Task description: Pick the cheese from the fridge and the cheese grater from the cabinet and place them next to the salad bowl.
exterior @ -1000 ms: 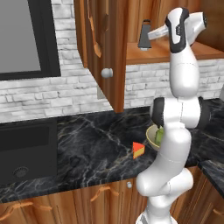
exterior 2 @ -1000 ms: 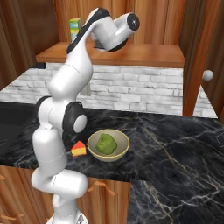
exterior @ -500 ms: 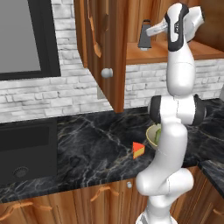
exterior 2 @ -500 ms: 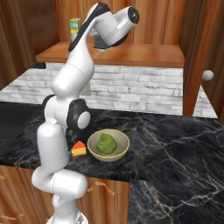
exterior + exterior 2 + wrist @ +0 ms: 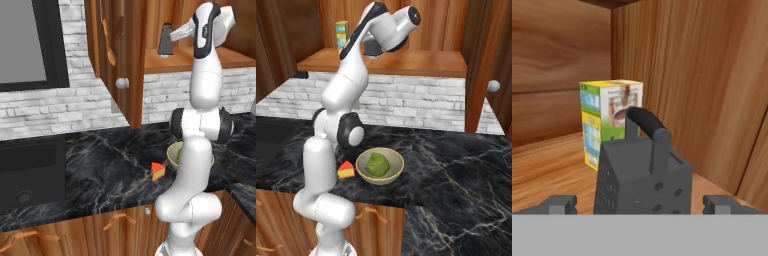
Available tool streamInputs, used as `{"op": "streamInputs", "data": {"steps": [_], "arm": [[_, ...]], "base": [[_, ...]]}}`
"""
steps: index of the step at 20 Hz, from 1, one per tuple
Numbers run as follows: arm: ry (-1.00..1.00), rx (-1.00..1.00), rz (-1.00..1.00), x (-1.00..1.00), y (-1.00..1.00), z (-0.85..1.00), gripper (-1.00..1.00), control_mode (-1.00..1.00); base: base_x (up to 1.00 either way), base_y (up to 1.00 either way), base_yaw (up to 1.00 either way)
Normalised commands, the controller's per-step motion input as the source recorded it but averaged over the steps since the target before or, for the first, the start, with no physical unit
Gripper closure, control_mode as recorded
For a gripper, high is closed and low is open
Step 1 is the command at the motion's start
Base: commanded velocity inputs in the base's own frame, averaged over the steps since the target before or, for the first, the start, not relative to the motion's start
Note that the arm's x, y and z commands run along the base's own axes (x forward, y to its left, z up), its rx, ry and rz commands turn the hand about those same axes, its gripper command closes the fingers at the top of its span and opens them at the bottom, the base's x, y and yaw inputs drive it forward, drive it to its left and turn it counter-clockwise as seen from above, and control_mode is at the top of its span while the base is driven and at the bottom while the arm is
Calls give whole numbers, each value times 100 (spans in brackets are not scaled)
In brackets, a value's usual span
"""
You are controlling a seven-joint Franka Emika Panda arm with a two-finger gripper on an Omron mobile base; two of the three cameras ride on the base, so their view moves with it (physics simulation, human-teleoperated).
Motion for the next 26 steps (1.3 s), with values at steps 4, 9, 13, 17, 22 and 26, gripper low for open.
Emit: {"op": "streamInputs", "data": {"steps": [4, 9, 13, 17, 22, 26], "arm": [[-4, 0, 0, 10, 0, -10, -100, -100], [-10, 0, 0, 22, 0, -18, -100, -100], [-1, 0, 1, 2, 23, -1, -100, -100], [0, 0, 6, 0, 38, 0, -100, -100], [0, 0, 3, 0, 20, 0, 100, -100], [1, 0, 0, 0, 1, 0, 100, -100]], "base": [[0, 0, 0], [0, 0, 0], [0, 0, 0], [0, 0, 0], [0, 0, 0], [0, 0, 0]]}}
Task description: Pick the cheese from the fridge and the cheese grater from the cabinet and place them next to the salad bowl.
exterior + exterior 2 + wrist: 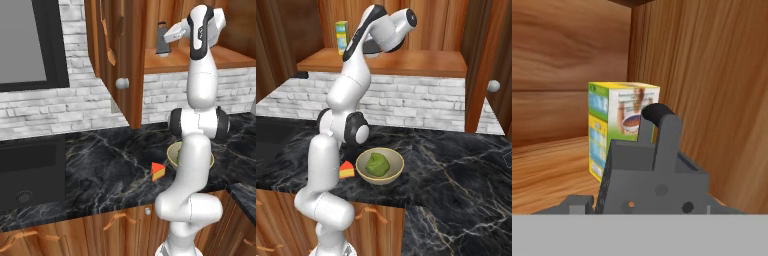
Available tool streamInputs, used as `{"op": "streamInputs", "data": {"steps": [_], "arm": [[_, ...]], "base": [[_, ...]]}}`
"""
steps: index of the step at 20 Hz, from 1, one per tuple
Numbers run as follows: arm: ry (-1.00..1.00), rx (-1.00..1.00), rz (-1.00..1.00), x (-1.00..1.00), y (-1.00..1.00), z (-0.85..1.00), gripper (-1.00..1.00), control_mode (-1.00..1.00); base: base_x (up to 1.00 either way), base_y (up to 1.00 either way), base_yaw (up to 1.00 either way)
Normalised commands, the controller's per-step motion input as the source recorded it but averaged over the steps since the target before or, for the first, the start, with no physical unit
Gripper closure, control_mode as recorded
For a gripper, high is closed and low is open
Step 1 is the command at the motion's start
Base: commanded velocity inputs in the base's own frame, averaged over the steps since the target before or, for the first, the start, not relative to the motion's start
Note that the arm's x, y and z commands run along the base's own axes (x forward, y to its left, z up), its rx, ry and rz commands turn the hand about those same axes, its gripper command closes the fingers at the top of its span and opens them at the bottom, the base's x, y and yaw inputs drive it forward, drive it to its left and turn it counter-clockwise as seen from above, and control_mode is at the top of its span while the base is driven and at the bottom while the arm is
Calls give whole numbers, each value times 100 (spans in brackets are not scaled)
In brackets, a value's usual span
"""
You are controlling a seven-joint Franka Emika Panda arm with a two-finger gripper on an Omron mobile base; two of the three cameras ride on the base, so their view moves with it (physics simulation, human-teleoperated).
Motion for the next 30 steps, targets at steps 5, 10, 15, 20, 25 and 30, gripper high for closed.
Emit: {"op": "streamInputs", "data": {"steps": [5, 10, 15, 20, 25, 30], "arm": [[0, 0, 0, 0, 0, 0, 100, -100], [0, 0, -1, -7, 0, 0, 100, -100], [-5, 6, -21, -55, 0, 3, 100, -100], [-16, 16, -35, -35, 0, -52, 100, -100], [-26, 8, -24, -28, 4, -16, 100, -100], [-20, -2, -26, -66, -10, 32, 100, -100]], "base": [[0, 0, 0], [0, 0, 0], [0, 0, 0], [0, 0, 0], [0, 0, 0], [0, 0, 0]]}}
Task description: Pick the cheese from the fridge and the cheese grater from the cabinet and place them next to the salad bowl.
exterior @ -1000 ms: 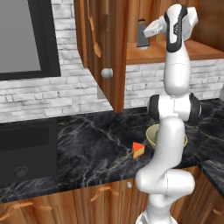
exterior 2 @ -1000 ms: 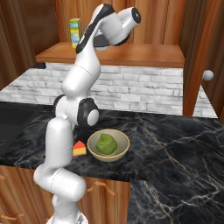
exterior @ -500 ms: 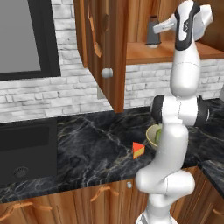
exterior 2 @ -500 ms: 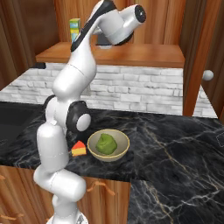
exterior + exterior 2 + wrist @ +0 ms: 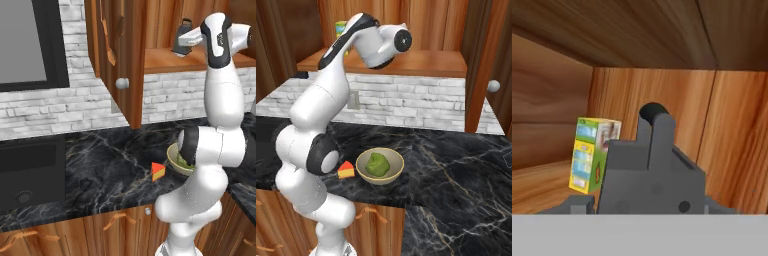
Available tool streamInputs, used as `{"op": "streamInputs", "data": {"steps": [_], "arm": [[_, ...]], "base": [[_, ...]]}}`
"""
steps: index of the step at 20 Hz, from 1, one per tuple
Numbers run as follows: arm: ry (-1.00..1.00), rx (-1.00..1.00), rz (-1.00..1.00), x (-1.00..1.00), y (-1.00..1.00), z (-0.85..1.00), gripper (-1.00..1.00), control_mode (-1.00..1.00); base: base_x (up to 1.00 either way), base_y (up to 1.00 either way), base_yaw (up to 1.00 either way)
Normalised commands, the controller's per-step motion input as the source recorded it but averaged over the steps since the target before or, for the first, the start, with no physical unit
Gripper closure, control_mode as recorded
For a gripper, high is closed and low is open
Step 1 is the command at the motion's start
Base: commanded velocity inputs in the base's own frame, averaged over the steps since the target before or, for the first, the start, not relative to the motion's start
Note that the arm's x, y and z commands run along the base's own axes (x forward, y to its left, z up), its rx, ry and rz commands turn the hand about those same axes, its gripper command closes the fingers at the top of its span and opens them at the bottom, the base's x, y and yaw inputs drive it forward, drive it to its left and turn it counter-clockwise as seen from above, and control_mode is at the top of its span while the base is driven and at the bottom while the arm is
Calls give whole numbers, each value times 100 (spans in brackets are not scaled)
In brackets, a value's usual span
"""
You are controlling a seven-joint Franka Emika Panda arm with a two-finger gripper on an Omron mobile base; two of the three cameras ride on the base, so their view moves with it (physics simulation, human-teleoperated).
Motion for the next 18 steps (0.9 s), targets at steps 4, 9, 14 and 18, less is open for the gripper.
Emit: {"op": "streamInputs", "data": {"steps": [4, 9, 14, 18], "arm": [[2, -1, -34, -62, -43, 17, 100, -100], [0, 0, -32, -100, -58, 8, 100, -100], [0, 1, -31, -100, -57, 13, 100, -100], [3, 0, -33, -100, -48, -38, 100, -100]], "base": [[0, 0, 0], [0, 0, 0], [0, 0, 0], [0, 0, 0]]}}
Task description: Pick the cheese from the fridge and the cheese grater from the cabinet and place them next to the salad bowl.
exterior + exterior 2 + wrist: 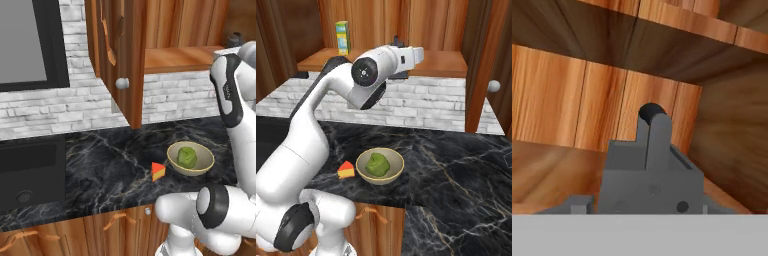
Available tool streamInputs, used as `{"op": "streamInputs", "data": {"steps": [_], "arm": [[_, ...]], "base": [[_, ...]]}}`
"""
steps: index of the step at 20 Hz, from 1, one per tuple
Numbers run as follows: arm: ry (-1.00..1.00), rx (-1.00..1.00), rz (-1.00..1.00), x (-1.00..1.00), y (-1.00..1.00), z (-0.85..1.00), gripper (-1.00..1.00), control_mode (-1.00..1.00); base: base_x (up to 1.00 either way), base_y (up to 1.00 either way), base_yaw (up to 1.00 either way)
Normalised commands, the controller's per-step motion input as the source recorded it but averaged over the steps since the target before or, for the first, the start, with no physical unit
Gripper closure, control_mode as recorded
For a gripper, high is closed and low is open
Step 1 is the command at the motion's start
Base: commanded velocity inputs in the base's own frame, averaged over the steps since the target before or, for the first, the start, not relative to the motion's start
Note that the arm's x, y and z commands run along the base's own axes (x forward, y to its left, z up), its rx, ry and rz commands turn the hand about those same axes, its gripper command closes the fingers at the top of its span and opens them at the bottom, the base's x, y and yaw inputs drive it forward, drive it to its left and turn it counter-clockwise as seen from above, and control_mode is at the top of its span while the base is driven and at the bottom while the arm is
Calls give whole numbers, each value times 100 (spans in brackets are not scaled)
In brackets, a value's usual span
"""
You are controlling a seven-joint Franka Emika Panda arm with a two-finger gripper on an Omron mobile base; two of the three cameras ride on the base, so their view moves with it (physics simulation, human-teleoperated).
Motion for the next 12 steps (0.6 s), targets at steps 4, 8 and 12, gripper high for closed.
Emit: {"op": "streamInputs", "data": {"steps": [4, 8, 12], "arm": [[1, 0, -34, -100, -18, -81, 100, -100], [17, 4, -30, -95, -21, -75, 100, -100], [21, 2, -9, -46, -48, -41, 100, -100]], "base": [[0, 0, 0], [0, 0, 0], [0, 0, 0]]}}
